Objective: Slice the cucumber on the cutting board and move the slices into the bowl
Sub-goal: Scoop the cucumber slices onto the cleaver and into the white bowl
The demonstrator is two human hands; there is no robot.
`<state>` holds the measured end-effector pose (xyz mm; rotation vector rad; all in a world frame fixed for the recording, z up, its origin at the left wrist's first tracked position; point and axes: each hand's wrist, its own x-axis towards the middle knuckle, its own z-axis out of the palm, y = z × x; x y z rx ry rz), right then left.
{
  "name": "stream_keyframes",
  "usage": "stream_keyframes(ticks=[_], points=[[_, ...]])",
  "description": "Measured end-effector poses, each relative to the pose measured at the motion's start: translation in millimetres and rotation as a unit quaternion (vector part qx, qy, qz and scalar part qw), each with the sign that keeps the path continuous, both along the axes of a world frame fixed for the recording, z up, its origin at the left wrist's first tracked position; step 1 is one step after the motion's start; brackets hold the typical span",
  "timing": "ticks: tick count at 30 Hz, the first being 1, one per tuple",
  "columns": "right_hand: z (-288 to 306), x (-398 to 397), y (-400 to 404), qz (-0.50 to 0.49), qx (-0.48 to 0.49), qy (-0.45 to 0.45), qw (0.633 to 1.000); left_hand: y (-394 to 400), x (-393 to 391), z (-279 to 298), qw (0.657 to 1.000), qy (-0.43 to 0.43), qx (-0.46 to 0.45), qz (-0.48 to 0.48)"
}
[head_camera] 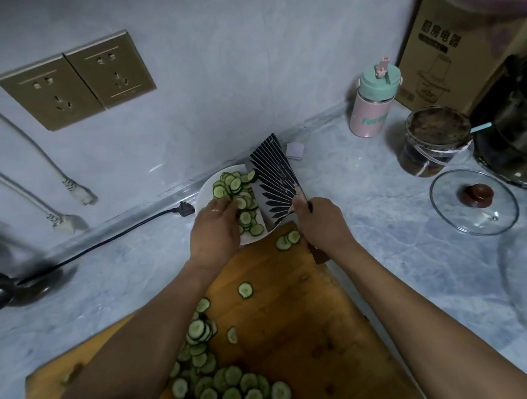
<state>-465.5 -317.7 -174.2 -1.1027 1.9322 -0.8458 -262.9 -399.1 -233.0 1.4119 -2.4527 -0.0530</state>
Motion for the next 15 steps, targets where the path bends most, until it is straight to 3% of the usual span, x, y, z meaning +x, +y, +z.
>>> stream_keyframes(ticks=[3, 6, 9, 14, 15], points=[[-0.8, -2.3, 8.0, 0.005, 0.001, -0.018, 1.0, 7.4, 2.1, 4.1, 0.965, 0.156, 0.088, 0.193], [-6.2, -2.0, 19.6, 0.016, 0.005, -0.017, 1.0, 9.9, 2.8, 6.3, 0.869, 0.248, 0.216, 0.369], [-11.9, -1.7, 29.9, 0.017, 0.008, -0.017, 1.0, 0.6, 6.1, 3.9, 0.807, 0.296, 0.351, 0.371], [-6.3, -0.7, 40.0, 0.024, 0.008, 0.024, 0.999, -1.9, 14.0, 1.8, 0.697, 0.463, 0.433, 0.334], [-3.7, -0.2, 40.0, 0.028, 0.01, 0.027, 0.999, 0.6, 15.0, 2.1, 0.691, 0.47, 0.441, 0.328]])
